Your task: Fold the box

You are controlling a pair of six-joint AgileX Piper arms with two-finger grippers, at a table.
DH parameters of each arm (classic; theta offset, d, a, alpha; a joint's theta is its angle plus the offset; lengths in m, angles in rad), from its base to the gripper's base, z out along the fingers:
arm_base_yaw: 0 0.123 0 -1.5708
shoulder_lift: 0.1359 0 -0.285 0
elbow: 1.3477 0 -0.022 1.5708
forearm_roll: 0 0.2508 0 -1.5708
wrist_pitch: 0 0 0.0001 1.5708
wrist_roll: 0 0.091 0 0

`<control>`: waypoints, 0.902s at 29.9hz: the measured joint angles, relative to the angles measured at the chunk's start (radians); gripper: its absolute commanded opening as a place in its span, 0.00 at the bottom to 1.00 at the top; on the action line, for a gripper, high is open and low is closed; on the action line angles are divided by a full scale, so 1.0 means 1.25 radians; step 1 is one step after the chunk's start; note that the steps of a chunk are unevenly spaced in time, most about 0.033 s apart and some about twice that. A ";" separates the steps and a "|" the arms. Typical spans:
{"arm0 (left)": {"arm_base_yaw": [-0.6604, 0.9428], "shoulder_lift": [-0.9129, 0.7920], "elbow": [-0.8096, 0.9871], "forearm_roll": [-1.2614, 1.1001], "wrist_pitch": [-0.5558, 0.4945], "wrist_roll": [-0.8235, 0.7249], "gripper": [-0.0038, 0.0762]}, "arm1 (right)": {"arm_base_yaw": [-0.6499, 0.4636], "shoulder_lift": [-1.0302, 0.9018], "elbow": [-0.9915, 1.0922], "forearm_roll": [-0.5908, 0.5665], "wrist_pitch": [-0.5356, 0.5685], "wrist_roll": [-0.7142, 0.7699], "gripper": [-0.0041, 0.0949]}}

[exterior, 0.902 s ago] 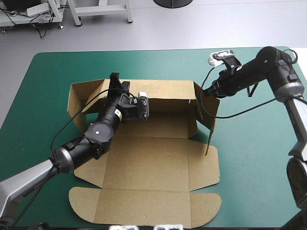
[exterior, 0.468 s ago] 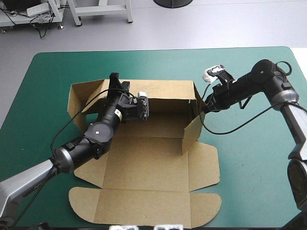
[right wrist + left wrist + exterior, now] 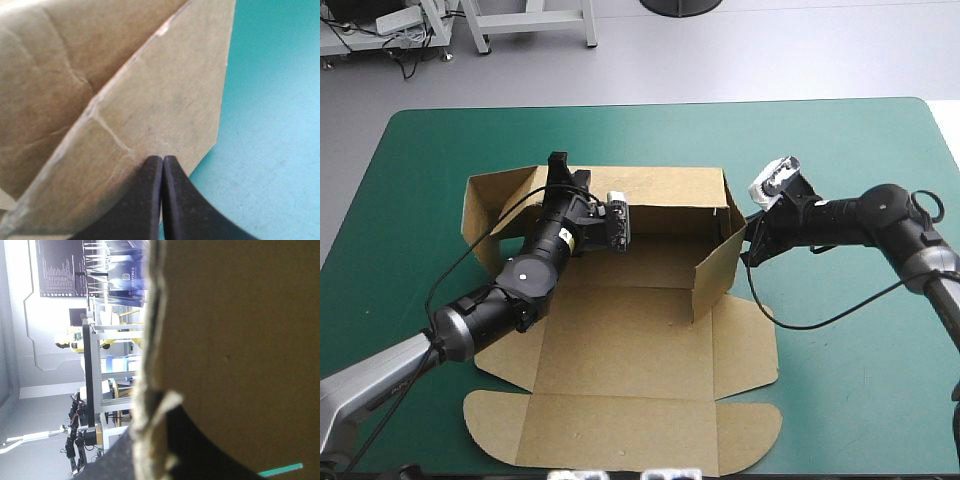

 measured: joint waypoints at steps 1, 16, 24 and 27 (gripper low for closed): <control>0.000 0.000 0.000 0.000 0.000 0.000 0.05 | 0.000 -0.008 0.020 0.020 -0.019 -0.033 0.02; 0.000 0.000 0.000 -0.031 -0.002 0.005 0.05 | 0.000 -0.084 0.326 0.475 -0.168 -0.558 0.02; 0.000 0.000 0.000 -0.035 -0.006 0.009 0.05 | 0.000 -0.084 0.334 0.490 -0.140 -0.617 0.29; 0.000 0.000 0.000 -0.035 -0.006 0.009 0.05 | 0.000 -0.084 0.332 0.477 -0.102 -0.613 0.62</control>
